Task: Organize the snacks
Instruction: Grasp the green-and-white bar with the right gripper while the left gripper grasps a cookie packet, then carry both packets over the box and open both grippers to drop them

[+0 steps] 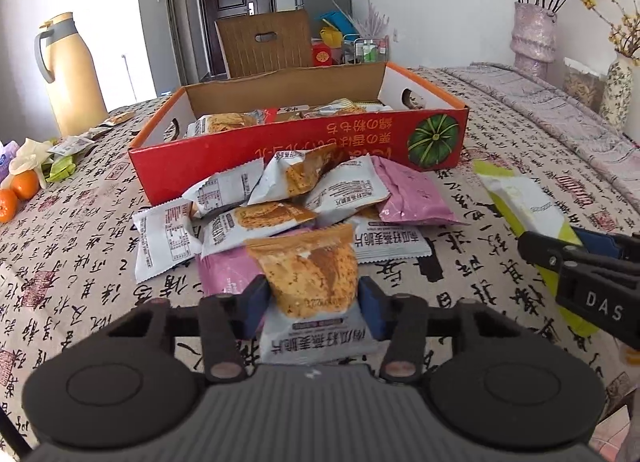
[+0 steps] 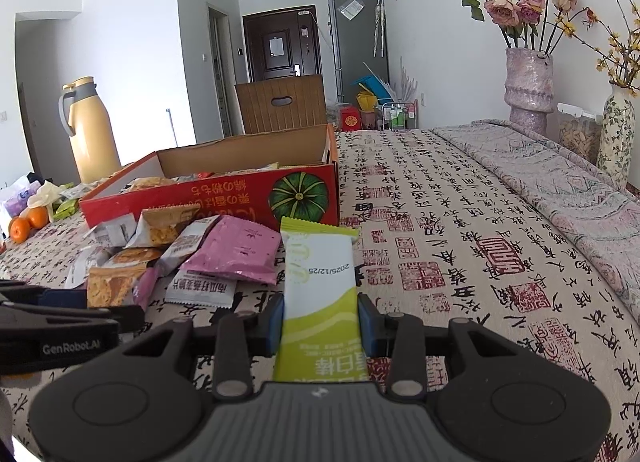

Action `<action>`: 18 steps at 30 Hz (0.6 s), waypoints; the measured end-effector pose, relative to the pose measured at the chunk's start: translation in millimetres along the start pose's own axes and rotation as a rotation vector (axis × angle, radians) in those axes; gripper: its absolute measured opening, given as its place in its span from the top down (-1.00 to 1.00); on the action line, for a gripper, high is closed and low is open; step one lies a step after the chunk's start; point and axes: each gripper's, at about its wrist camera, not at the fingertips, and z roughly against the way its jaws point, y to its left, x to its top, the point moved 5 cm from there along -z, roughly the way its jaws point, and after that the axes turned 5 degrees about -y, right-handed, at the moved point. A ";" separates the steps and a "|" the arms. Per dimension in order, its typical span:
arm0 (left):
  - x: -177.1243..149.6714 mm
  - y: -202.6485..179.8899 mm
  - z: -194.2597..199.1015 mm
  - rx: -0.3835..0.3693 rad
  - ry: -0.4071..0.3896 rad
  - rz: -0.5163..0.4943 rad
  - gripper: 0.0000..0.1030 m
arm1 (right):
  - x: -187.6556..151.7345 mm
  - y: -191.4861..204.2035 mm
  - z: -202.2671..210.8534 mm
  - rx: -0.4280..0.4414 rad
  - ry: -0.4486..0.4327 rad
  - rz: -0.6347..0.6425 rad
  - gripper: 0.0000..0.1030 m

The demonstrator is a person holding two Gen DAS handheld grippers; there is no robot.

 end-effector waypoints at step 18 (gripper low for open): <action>13.7 11.5 25.3 -0.040 -0.078 0.016 0.13 | 7.8 7.7 14.8 -0.003 -0.030 0.012 0.29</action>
